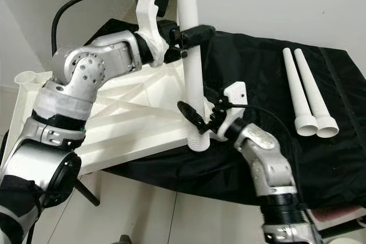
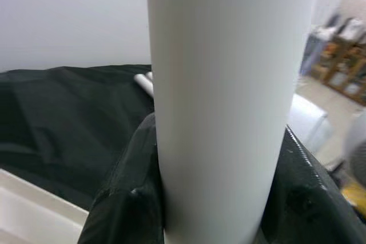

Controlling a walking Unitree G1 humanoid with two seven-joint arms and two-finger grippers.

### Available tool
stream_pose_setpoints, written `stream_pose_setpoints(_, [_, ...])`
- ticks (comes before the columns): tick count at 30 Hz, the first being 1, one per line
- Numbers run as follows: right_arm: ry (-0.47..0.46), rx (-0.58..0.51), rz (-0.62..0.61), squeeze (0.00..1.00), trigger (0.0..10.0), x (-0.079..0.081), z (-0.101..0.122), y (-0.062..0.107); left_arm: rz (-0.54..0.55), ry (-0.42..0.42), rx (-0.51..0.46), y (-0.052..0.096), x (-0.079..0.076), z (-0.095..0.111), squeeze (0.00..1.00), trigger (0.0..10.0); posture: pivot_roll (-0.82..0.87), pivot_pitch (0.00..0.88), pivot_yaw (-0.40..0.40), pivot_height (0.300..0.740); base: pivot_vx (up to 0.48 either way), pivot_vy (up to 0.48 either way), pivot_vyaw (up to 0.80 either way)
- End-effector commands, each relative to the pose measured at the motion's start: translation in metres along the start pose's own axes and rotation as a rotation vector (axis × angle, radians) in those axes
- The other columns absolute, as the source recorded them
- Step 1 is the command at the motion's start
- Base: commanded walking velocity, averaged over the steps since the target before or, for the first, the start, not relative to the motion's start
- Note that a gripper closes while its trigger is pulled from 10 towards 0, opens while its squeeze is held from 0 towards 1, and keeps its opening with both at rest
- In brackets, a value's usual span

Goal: Building children table

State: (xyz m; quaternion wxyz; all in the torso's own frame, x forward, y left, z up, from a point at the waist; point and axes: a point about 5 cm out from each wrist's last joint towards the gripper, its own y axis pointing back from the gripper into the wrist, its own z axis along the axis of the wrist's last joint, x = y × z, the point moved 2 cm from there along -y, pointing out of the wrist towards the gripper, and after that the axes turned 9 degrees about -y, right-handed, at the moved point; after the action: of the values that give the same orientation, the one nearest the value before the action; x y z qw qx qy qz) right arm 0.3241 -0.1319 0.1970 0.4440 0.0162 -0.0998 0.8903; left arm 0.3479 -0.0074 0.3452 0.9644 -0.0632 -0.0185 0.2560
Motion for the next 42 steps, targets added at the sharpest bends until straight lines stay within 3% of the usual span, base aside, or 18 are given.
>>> stream_pose_setpoints(1, [0.020,0.011,-0.061,0.00,10.0,-0.006,-0.003,-0.001,0.046,-0.072,-0.051,0.001,0.003,0.019,0.00,10.0,-0.04,0.019,0.019,0.740,0.000,0.000,0.00])
stream_pose_setpoints(10, [0.043,0.011,-0.152,0.00,10.0,-0.003,-0.008,-0.016,0.126,-0.087,-0.128,-0.002,0.008,0.042,0.00,10.0,-0.04,0.000,0.001,0.740,0.000,0.000,0.00])
stream_pose_setpoints(12, [0.066,-0.007,-0.207,0.00,10.0,-0.002,-0.004,-0.028,0.141,-0.076,-0.160,-0.004,0.004,0.048,0.00,10.0,-0.04,0.000,0.000,0.740,0.000,0.000,0.00])
stream_pose_setpoints(13, [0.066,-0.007,-0.207,0.00,10.0,-0.002,-0.004,-0.028,0.141,-0.076,-0.160,-0.004,0.004,0.048,0.00,10.0,-0.04,0.000,0.000,0.740,0.000,0.000,0.00])
stream_pose_setpoints(14, [0.090,-0.023,-0.255,0.00,10.0,0.002,0.000,-0.040,0.143,-0.068,-0.169,-0.007,-0.002,0.048,0.00,10.0,-0.04,0.000,0.000,0.740,0.000,0.000,0.00])
stream_pose_setpoints(19, [0.106,-0.038,-0.291,0.00,10.0,0.009,0.003,-0.049,0.147,-0.078,-0.168,-0.012,-0.007,0.047,0.00,10.0,-0.03,0.000,-0.009,0.740,0.000,0.000,0.00])
stream_pose_setpoints(27, [0.211,-0.028,-0.293,0.00,10.0,0.014,0.007,-0.056,0.133,-0.085,-0.181,-0.018,-0.015,0.048,0.00,10.0,-0.02,0.000,-0.025,0.740,0.000,0.000,0.00])
stream_pose_setpoints(28, [0.226,-0.015,-0.297,0.00,4.0,0.012,0.008,-0.056,0.128,-0.089,-0.183,-0.019,-0.017,0.049,0.00,10.0,-0.02,0.000,-0.024,0.740,0.000,0.000,0.00])
stream_pose_setpoints(30, [0.227,-0.010,-0.299,0.00,4.0,0.011,0.008,-0.056,0.126,-0.090,-0.184,-0.019,-0.017,0.049,0.00,10.0,-0.02,0.000,-0.024,0.740,0.000,0.000,0.00])
stream_pose_setpoints(31, [0.226,-0.009,-0.304,0.00,1.5,0.010,0.008,-0.056,0.125,-0.090,-0.185,-0.019,-0.018,0.048,0.00,10.0,-0.02,0.000,-0.024,0.740,0.000,0.000,0.00])
stream_pose_setpoints(32, [0.223,-0.007,-0.308,0.00,0.0,0.010,0.008,-0.056,0.124,-0.091,-0.185,-0.020,-0.018,0.048,0.00,10.0,-0.02,0.000,-0.024,0.740,0.000,0.000,0.00])
stream_pose_setpoints(38, [0.237,0.038,-0.299,0.00,0.0,0.011,0.000,-0.053,0.116,-0.106,-0.185,-0.022,-0.022,0.048,0.00,10.0,-0.02,0.000,-0.022,0.740,0.000,0.000,0.00])
stream_pose_setpoints(42, [0.222,0.055,-0.284,0.00,0.0,0.014,-0.006,-0.050,0.063,-0.160,-0.184,-0.024,-0.036,0.048,0.00,10.0,-0.03,0.000,-0.022,0.740,0.000,0.000,0.00])
